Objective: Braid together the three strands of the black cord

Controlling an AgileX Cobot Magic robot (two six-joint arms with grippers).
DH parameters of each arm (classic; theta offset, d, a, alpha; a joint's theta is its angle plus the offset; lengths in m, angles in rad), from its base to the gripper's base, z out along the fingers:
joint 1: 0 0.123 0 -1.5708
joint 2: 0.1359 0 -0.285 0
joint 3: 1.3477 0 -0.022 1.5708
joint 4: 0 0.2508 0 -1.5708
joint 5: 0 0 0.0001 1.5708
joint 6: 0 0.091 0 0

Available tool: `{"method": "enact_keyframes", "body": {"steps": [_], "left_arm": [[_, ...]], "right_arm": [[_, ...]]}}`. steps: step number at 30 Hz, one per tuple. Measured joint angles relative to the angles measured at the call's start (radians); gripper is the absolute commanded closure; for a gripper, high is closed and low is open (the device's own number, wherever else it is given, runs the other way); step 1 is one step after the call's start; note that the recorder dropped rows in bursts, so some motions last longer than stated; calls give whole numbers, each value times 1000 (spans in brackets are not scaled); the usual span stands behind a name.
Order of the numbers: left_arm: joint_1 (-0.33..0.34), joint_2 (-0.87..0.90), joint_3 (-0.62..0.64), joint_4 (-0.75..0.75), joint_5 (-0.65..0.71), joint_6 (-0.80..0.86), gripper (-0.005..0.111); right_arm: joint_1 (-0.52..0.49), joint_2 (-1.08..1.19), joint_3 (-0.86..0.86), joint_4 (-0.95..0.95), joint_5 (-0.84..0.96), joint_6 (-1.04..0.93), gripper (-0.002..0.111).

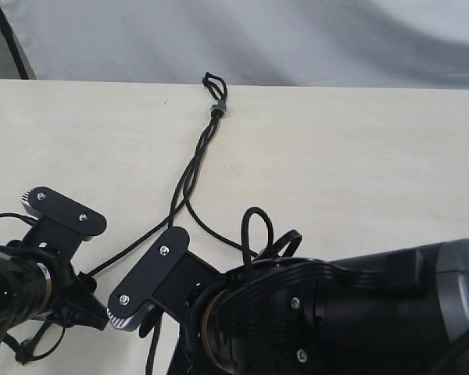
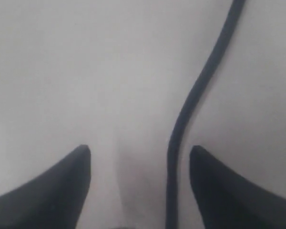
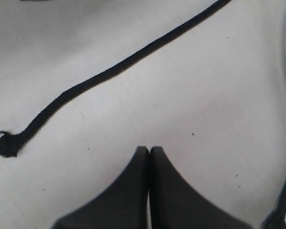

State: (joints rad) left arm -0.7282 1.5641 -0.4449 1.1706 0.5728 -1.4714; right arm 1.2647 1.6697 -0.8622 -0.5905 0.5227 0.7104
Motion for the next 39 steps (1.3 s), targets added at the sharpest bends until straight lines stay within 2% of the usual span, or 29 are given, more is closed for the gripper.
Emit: {"method": "enact_keyframes", "body": {"steps": [6,11,13,16,18,19,21,24,26,29,35,37,39], "left_arm": [[0,-31,0,12,197,-91,41],[3,-95,0,2,284,-134,41],[30,-115,0,-6,281,-141,41],[131,-124,0,-17,266,-145,41],[223,-124,0,-37,222,-142,41],[267,-124,5,-37,197,-136,41],[342,-124,18,-39,128,-123,41],[402,-124,29,-41,12,-93,41],[412,-124,31,-47,-48,-66,41],[412,-126,31,-64,-105,-28,41],[414,-126,31,-82,-122,7,41],[414,-126,31,-84,-122,9,41],[414,-126,31,-84,-122,11,41]], "right_arm": [[0,0,0,2,-19,51,109],[0,4,1,6,-140,135,108],[0,20,1,6,-196,148,100],[0,61,-7,28,-222,157,75],[0,94,-24,37,-222,157,61],[0,113,-38,45,-222,159,56],[0,142,-71,57,-220,159,53],[0,169,-118,71,-195,157,55],[0,186,-146,79,-165,155,59],[0,215,-166,85,-141,155,71],[0,262,-166,126,-91,155,91],[0,262,-171,133,-73,152,105],[0,263,-171,150,-10,125,109]]}}
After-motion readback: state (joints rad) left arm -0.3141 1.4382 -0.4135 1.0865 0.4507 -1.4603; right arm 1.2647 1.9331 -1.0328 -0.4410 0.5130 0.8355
